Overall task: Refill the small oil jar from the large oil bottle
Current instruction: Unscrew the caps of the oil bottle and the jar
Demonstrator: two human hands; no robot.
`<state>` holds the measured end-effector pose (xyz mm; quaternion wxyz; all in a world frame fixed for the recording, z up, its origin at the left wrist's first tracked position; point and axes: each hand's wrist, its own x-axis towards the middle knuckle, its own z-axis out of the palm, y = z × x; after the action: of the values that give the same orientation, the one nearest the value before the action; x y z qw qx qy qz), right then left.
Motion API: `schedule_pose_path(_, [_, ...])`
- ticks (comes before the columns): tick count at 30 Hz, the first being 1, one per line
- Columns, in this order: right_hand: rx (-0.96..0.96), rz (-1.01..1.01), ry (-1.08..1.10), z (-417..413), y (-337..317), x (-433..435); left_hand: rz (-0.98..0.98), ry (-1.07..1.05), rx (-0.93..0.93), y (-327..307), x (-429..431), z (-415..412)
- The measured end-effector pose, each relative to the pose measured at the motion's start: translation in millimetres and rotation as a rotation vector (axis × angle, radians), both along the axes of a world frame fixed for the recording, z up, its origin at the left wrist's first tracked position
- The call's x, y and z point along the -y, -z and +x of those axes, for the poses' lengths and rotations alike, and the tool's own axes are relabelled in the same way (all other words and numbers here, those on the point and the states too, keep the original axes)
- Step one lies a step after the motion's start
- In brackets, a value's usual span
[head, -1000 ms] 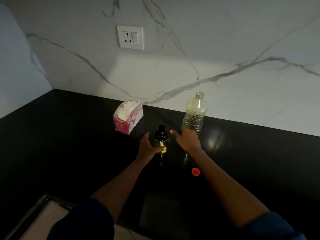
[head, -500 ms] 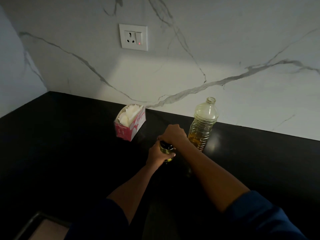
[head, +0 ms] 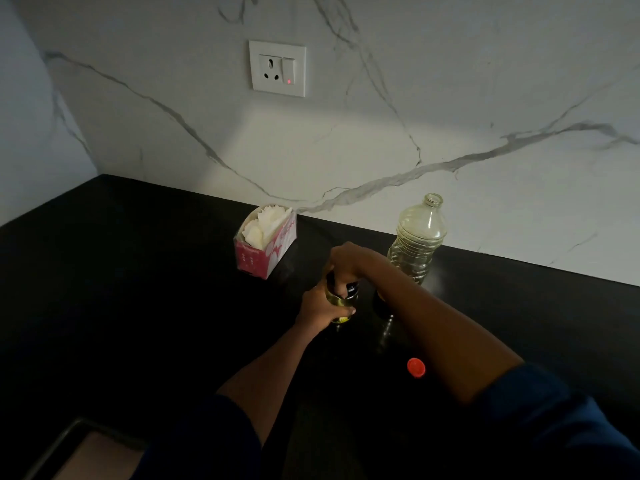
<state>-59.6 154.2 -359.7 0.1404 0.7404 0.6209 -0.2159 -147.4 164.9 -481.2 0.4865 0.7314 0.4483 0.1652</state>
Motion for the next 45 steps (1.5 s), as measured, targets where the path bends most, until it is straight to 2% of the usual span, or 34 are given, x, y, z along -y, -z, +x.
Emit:
schedule_pose_path(2, [0.006, -0.060, -0.084, -2, -5, -1, -0.025, 0.022, 0.000, -3, -1, -2])
schedule_pose_path(5, [-0.044, -0.059, -0.073, -3, -4, -3, -0.043, -0.003, -0.015, -2, -3, -8])
schedule_pose_path(10, [-0.074, 0.261, 0.239, -6, 0, -4, -0.045, -0.026, -0.022, -2, -4, -15])
schedule_pose_path(14, [0.017, 0.198, 0.355, -17, 9, 5, -0.036, -0.051, -0.026, -2, -1, -17])
schedule_pose_path(17, [-0.085, 0.214, 0.378, -21, 13, 6, -0.033, -0.066, -0.025, -1, 1, -19])
schedule_pose_path(25, [-0.114, 0.039, 0.039, -21, -1, 6, -0.034, -0.078, 0.005, -1, 6, -24])
schedule_pose_path(29, [-0.177, 0.172, 0.135, -20, -4, 7, -0.051, -0.092, 0.000, -4, 9, -24])
schedule_pose_path(31, [-0.079, 0.235, 0.219, -22, -4, 8, -0.052, -0.097, 0.006, -5, 10, -24])
schedule_pose_path(34, [0.040, 0.227, 0.273, -27, 2, 11, -0.044, -0.104, -0.004, -7, 11, -24])
schedule_pose_path(38, [-0.051, 0.218, 0.286, -31, 6, 11, -0.033, -0.106, -0.004, -6, 12, -27])
schedule_pose_path(45, [-0.020, 0.032, -0.087, -31, -6, 3, -0.037, -0.099, 0.014, -6, 11, -29])
